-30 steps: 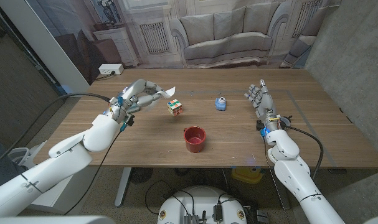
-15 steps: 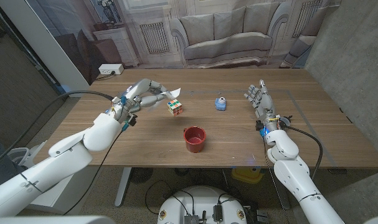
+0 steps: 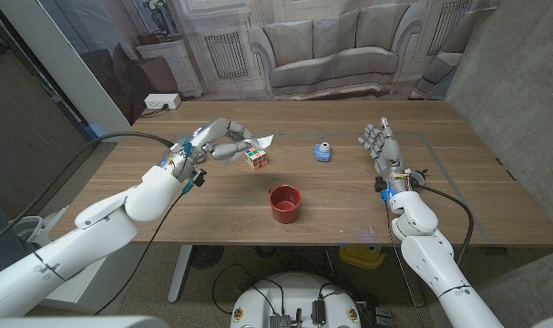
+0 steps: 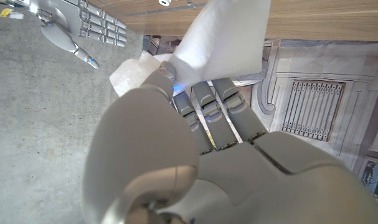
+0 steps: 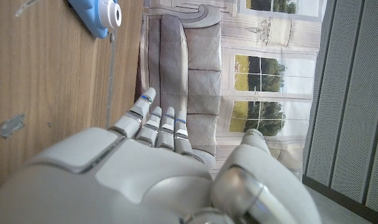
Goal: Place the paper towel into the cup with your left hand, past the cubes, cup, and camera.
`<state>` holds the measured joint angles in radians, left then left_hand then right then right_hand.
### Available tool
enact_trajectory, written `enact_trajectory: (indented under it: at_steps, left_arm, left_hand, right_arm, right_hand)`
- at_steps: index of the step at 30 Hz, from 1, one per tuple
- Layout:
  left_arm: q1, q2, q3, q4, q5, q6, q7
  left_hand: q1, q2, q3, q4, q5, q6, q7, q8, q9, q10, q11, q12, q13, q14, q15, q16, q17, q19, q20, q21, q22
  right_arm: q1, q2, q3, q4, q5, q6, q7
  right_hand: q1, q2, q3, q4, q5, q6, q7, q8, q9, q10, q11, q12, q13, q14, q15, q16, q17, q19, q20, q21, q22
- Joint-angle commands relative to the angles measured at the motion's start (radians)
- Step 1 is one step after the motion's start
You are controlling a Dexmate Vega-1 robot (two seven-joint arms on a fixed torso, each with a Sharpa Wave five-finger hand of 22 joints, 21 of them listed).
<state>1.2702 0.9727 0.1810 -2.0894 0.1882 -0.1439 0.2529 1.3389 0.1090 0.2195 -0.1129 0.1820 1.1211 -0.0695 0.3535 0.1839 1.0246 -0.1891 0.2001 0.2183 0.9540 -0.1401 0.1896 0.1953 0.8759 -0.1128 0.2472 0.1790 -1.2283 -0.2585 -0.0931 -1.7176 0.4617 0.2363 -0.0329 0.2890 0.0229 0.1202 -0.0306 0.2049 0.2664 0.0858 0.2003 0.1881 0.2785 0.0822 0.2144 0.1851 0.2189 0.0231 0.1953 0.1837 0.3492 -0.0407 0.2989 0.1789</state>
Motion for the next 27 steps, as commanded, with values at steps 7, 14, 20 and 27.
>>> enact_trajectory:
  at_steps: [7, 14, 20, 27]
  left_arm:
    - [-0.020, 0.008, 0.029, -0.009, 0.002, -0.039, -0.061]
    - [-0.012, 0.016, 0.031, -0.027, 0.010, -0.043, -0.075]
    - [-0.014, 0.017, 0.040, -0.034, 0.013, -0.050, -0.090]
    - [-0.013, 0.017, 0.047, -0.038, 0.006, -0.068, -0.103]
  left_hand:
    - [-0.004, -0.003, 0.011, 0.000, 0.003, 0.007, 0.002, -0.009, 0.003, 0.003, 0.002, -0.002, 0.001, -0.008, -0.079, -0.002, -0.001, -0.009, 0.003, -0.005, 0.002]
    - [-0.003, -0.003, 0.012, 0.000, 0.003, 0.009, -0.003, -0.010, 0.003, 0.006, 0.005, -0.001, 0.001, -0.008, -0.080, -0.001, -0.001, -0.009, 0.002, -0.005, 0.002]
    - [-0.003, -0.003, 0.013, -0.001, 0.003, 0.011, -0.001, -0.011, 0.003, 0.004, 0.006, -0.001, 0.001, -0.009, -0.080, -0.001, -0.001, -0.010, 0.003, -0.006, 0.002]
    - [-0.003, -0.003, 0.014, -0.001, 0.003, 0.010, 0.000, -0.015, 0.003, 0.006, 0.006, 0.001, 0.003, -0.012, -0.080, -0.001, -0.001, -0.011, 0.004, -0.008, 0.003]
  right_arm:
    - [0.000, -0.003, 0.003, -0.013, -0.005, -0.001, -0.003]
    - [-0.005, -0.003, 0.010, -0.019, -0.001, 0.005, -0.002]
    - [-0.010, -0.004, 0.013, -0.023, 0.001, 0.006, 0.000]
    - [-0.015, -0.005, 0.015, -0.029, 0.003, 0.006, 0.002]
  right_hand:
    - [0.000, 0.005, -0.005, 0.001, -0.003, 0.003, 0.005, -0.002, 0.005, 0.001, 0.001, -0.001, 0.002, 0.004, 0.000, -0.005, 0.004, 0.008, -0.034, -0.008, 0.003]
    - [0.000, 0.005, -0.005, 0.001, -0.003, 0.003, 0.005, -0.002, 0.005, 0.001, 0.001, -0.001, 0.002, 0.004, 0.001, -0.005, 0.004, 0.008, -0.034, -0.010, 0.003]
    - [0.001, 0.006, -0.006, 0.000, -0.003, 0.003, 0.004, -0.002, 0.005, 0.001, 0.001, -0.001, 0.002, 0.004, 0.001, -0.005, 0.004, 0.009, -0.034, -0.012, 0.003]
    - [0.000, 0.006, -0.007, 0.000, -0.003, 0.003, 0.005, -0.002, 0.005, 0.001, 0.001, -0.001, 0.002, 0.004, 0.000, -0.005, 0.004, 0.010, -0.033, -0.014, 0.004]
